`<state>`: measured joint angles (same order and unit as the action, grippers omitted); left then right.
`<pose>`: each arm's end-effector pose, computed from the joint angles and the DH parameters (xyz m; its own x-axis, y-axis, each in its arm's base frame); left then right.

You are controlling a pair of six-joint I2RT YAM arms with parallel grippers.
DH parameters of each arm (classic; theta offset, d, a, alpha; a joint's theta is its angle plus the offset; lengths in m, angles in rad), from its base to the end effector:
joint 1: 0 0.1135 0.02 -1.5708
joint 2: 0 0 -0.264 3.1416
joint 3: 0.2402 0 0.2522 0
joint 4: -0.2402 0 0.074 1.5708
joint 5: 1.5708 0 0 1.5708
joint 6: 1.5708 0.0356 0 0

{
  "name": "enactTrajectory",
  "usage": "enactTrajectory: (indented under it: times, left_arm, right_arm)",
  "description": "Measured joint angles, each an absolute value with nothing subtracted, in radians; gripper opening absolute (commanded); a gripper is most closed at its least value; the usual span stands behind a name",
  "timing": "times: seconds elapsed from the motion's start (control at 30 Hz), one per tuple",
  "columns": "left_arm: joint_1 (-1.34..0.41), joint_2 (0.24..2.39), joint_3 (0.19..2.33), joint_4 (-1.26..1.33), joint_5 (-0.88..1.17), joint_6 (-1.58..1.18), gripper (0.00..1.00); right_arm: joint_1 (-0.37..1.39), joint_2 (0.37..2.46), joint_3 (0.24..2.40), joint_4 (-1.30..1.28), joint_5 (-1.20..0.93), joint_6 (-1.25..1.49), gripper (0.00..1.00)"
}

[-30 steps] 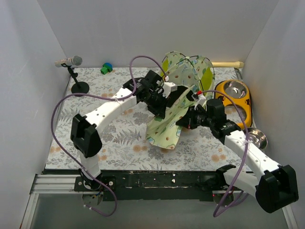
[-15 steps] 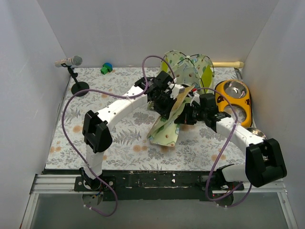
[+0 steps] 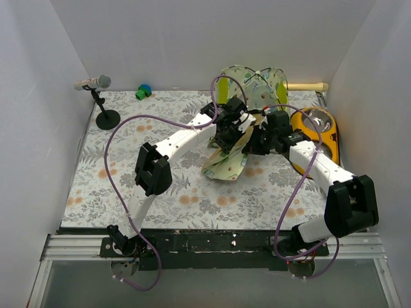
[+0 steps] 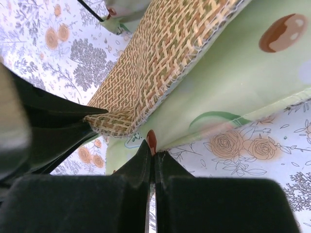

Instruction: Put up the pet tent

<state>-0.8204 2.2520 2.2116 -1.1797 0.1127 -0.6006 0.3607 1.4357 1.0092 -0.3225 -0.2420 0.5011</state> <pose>0.3183 -0.3472 0.2659 -0.9540 0.1997 -0.2237 0.2594 0.9239 -0.2813 0.2887 0.1180 0.2545 -0.8022 0.1959 -0.5639 -0.1385 0.8578 0.4949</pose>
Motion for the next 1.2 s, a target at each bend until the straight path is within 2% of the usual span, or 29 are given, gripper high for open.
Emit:
enactTrajectory:
  times: [0.27,0.4,0.5,0.73,0.87,1.1,1.2]
  left_arm:
    - [-0.813,2.255,2.322,-1.174,0.14,-0.603,0.0]
    - [-0.789,2.255,2.339,-1.145,0.226,-0.64,0.03]
    - [-0.768,2.271,2.357,-1.128,0.271,-0.668,0.07]
    - [-0.756,2.291,2.334,-1.071,0.3,-0.778,0.08]
    - [-0.754,2.315,2.334,-1.06,0.294,-0.827,0.11]
    - [-0.741,2.336,2.323,-1.053,0.313,-0.921,0.1]
    - [-0.721,2.336,2.323,-1.043,0.346,-0.953,0.03]
  right_arm:
    - [0.311,1.435,1.059,-0.345,-0.236,0.517,0.01]
    - [0.302,1.435,1.085,-0.358,-0.189,0.521,0.17]
    - [0.301,1.434,1.093,-0.348,-0.125,0.524,0.34]
    - [0.257,1.43,1.155,-0.352,-0.059,0.525,0.54]
    - [0.217,1.395,1.155,-0.375,-0.065,0.5,0.58]
    - [0.095,1.317,1.217,-0.394,-0.11,0.389,0.6]
    - [0.051,1.297,1.236,-0.367,-0.101,0.303,0.62]
